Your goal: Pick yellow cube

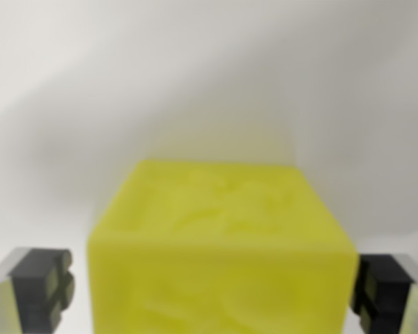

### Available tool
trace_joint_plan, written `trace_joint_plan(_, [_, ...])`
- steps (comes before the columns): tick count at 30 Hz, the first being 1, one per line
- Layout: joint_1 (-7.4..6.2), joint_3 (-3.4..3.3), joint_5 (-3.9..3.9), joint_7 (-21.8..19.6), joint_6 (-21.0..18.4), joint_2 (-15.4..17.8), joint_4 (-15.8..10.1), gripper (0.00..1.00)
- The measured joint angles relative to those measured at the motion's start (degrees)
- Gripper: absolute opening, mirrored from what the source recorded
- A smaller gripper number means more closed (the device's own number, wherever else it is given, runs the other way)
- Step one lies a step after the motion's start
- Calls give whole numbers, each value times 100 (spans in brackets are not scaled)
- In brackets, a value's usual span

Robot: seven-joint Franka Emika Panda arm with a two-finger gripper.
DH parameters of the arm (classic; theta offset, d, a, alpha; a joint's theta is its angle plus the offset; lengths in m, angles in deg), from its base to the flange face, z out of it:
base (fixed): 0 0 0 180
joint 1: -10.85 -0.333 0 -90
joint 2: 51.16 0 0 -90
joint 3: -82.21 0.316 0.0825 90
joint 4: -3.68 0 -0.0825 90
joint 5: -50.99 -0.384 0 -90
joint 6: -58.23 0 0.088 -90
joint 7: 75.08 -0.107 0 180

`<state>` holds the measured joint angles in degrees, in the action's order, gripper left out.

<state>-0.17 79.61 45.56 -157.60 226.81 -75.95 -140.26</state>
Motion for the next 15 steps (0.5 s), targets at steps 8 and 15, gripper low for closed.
trace_joint_plan(8, [-39, -27, -57, 37, -21, 30, -7, 0])
trace_joint_plan(15, [-18, -36, 86, -72, -242, 339, -92, 0])
